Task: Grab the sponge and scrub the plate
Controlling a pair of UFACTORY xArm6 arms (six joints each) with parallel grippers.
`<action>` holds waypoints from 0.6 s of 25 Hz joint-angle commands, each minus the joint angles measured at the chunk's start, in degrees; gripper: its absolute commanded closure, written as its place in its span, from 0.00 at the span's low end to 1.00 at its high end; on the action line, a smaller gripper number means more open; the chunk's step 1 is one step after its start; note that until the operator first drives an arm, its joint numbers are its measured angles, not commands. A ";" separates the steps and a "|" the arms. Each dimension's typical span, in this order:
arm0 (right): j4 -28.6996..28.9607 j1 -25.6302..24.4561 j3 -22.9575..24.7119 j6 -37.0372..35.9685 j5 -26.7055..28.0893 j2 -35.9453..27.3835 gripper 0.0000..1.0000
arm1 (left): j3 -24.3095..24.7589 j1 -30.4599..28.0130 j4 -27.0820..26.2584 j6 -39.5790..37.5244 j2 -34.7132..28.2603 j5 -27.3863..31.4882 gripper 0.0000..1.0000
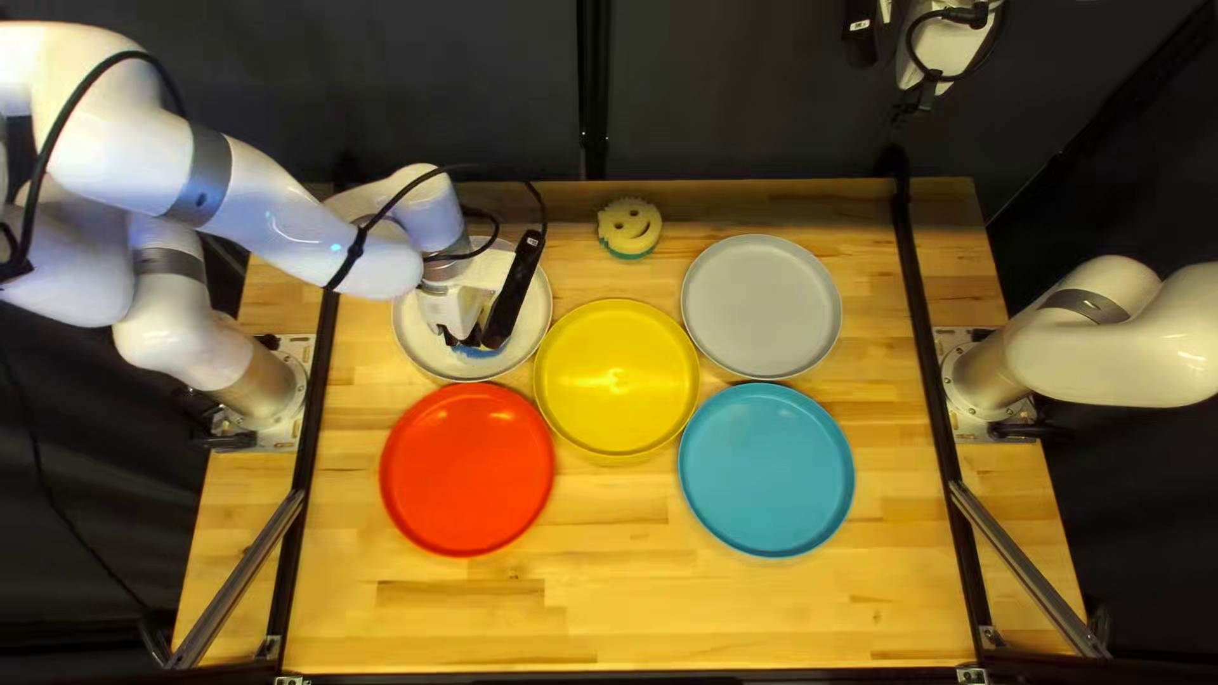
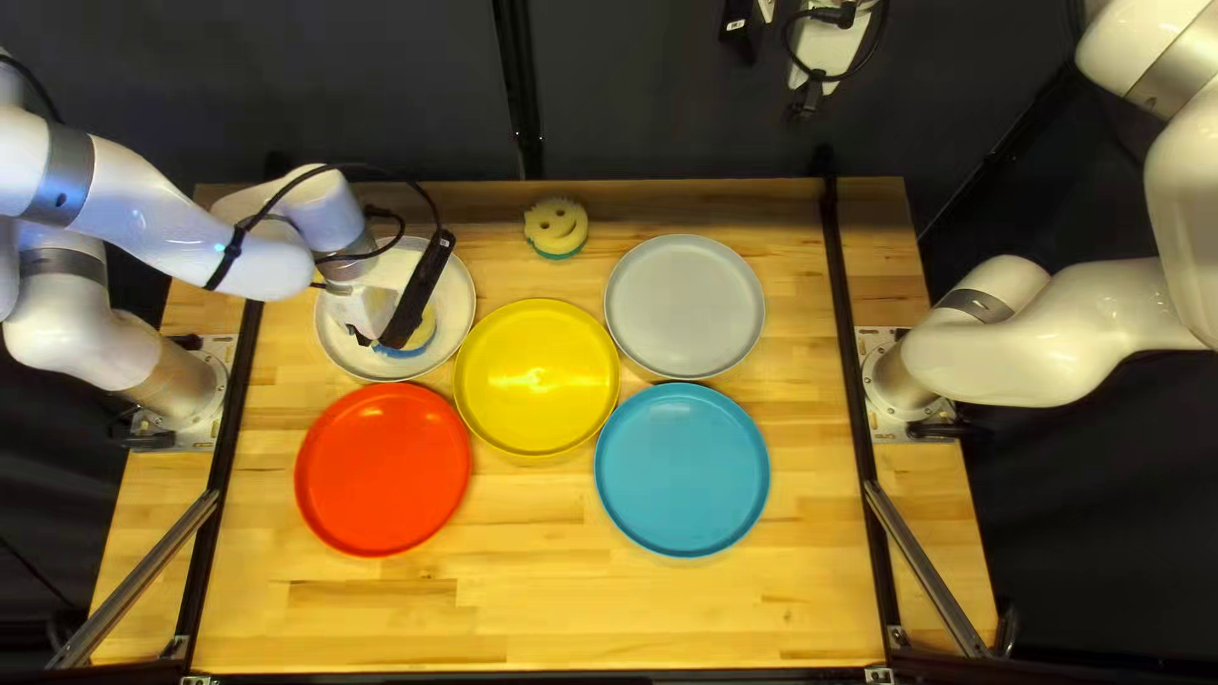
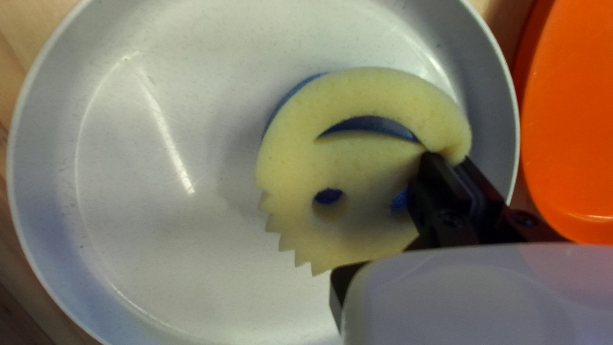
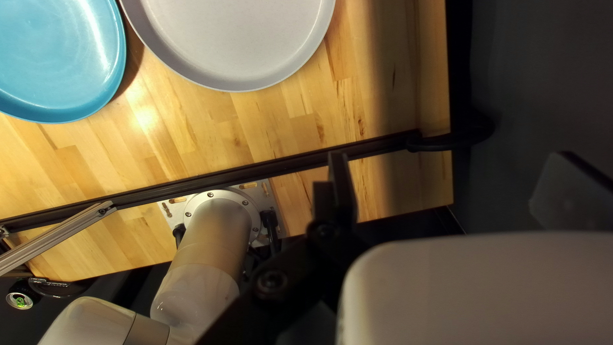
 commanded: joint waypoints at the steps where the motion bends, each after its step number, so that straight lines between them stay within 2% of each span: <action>1: 0.00 0.00 0.00 0.00 0.00 0.00 0.00 | -2.86 3.17 0.69 3.22 3.05 0.01 1.00; 8: 0.00 0.00 0.00 0.00 0.00 0.00 0.00 | -6.76 6.71 0.59 7.26 8.23 -0.03 1.00; 15: 0.00 0.00 0.00 0.00 0.00 0.00 0.00 | -5.32 5.31 -0.10 6.77 7.11 -0.38 1.00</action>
